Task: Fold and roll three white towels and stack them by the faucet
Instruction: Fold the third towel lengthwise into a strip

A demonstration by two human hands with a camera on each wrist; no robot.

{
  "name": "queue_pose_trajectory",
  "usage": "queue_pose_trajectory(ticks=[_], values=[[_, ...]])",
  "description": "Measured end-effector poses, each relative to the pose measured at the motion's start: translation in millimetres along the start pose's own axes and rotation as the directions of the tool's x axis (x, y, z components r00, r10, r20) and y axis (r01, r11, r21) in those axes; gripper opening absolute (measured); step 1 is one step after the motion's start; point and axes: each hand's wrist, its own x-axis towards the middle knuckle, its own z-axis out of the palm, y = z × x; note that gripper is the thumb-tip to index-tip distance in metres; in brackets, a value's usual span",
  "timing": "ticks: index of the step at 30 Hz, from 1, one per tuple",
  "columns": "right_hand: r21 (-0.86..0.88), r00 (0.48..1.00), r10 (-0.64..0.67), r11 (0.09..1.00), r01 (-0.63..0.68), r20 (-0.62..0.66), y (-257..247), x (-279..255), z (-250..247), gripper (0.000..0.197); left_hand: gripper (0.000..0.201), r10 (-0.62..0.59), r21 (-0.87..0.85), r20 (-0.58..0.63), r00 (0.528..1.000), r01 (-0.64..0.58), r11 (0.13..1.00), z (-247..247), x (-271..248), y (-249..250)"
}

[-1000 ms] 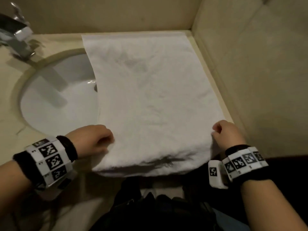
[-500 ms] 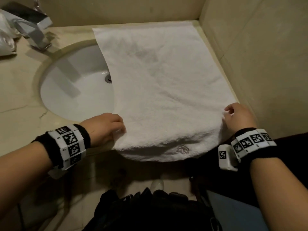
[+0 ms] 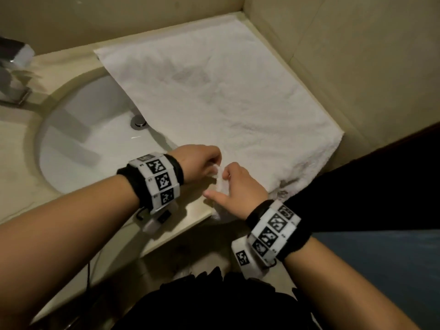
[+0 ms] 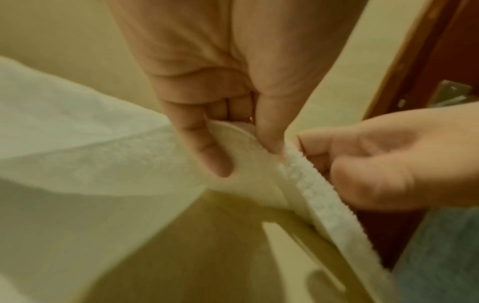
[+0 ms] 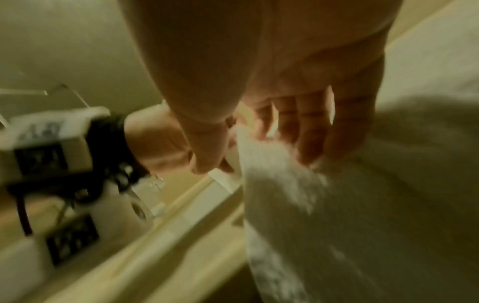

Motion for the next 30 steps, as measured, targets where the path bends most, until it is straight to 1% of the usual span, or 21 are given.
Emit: queue_pose_trajectory(ticks=[1, 3, 6, 10, 13, 15, 17, 18, 19, 20, 21, 22, 23, 24, 25, 27, 30], values=[[-0.045, 0.997, 0.031, 0.998, -0.033, -0.064, -2.6, 0.0, 6.6, 0.047, 0.025, 0.032, 0.022, 0.01, 0.999, -0.032, 0.999, -3.2, 1.9, 0.5], [-0.115, 0.985, 0.055, 0.991, -0.075, -0.164, -5.0, 1.6, 14.5, 0.04, 0.031, 0.077, 0.067, 0.041, 0.996, -0.079, 0.995, -6.8, 5.0, 2.0], [-0.131, 0.959, 0.139, 0.976, -0.175, -0.249, 0.1, -2.0, 6.6, 0.032, 0.039, 0.126, 0.188, 0.085, 0.988, -0.14, 0.972, -10.4, 8.3, 1.1], [-0.152, 0.921, 0.171, 0.96, -0.236, -0.351, 30.4, -25.0, -28.4, 0.022, 0.039, 0.106, 0.25, 0.054, 0.993, -0.117, 0.961, -15.8, 13.1, -8.9], [-0.063, 0.886, 0.186, 0.97, -0.234, -0.424, 48.7, -45.1, -51.1, 0.018, 0.041, 0.106, 0.227, 0.071, 0.992, -0.119, 0.967, -19.5, 19.3, -13.6], [0.044, 0.884, 0.197, 0.979, -0.197, -0.424, 56.0, -49.5, -61.7, 0.02, 0.037, 0.122, 0.222, 0.091, 0.988, -0.139, 0.965, -22.1, 24.1, -13.3], [0.214, 0.887, 0.241, 0.962, -0.166, -0.395, 63.4, -48.0, -68.1, 0.02, 0.035, 0.134, 0.206, 0.109, 0.985, -0.155, 0.966, -24.3, 28.3, -10.8], [0.281, 0.888, 0.262, 0.946, -0.159, -0.378, 66.5, -46.8, -68.8, 0.018, 0.036, 0.13, 0.191, 0.115, 0.985, -0.15, 0.97, -25.3, 29.4, -9.2], [0.302, 0.893, 0.268, 0.94, -0.159, -0.363, 68.2, -45.8, -68.5, 0.014, 0.038, 0.125, 0.175, 0.113, 0.986, -0.143, 0.974, -26.6, 30.3, -7.0], [0.267, 0.902, 0.263, 0.948, -0.175, -0.343, 68.9, -44.4, -67.0, 0.011, 0.04, 0.12, 0.159, 0.107, 0.987, -0.137, 0.978, -27.8, 30.8, -4.9], [0.185, 0.912, 0.249, 0.963, -0.196, -0.327, 69.2, -41.8, -65.2, 0.02, 0.041, 0.124, 0.147, 0.097, 0.987, -0.138, 0.98, -29.8, 31.3, -2.3], [0.071, 0.923, 0.229, 0.973, -0.218, -0.308, 69.4, -38.3, -62.8, 0.031, 0.041, 0.132, 0.138, 0.088, 0.987, -0.144, 0.98, -31.3, 31.5, 0.3], [-0.037, 0.933, 0.206, 0.973, -0.227, -0.294, 68.7, -33.3, -60.1, 0.038, 0.04, 0.144, 0.129, 0.08, 0.986, -0.153, 0.98, -33.0, 31.6, 3.3], [-0.115, 0.94, 0.18, 0.969, -0.221, -0.29, 66.7, -27.2, -57.5, 0.039, 0.038, 0.157, 0.123, 0.072, 0.985, -0.165, 0.979, -34.8, 31.2, 6.3], [-0.152, 0.944, 0.157, 0.966, -0.208, -0.291, 64.9, -21.0, -55.1, 0.033, 0.037, 0.172, 0.117, 0.067, 0.983, -0.179, 0.977, -36.0, 30.9, 8.8], [-0.142, 0.941, 0.159, 0.968, -0.209, -0.298, 62.9, -10.8, -50.3, 0.02, 0.035, 0.199, 0.124, 0.063, 0.978, -0.205, 0.971, -37.8, 29.7, 12.7], [-0.073, 0.935, 0.241, 0.961, -0.268, -0.259, 68.3, -7.4, -46.0, 0.021, 0.033, 0.208, 0.151, 0.068, 0.976, -0.216, 0.965, -39.8, 27.0, 13.1]])
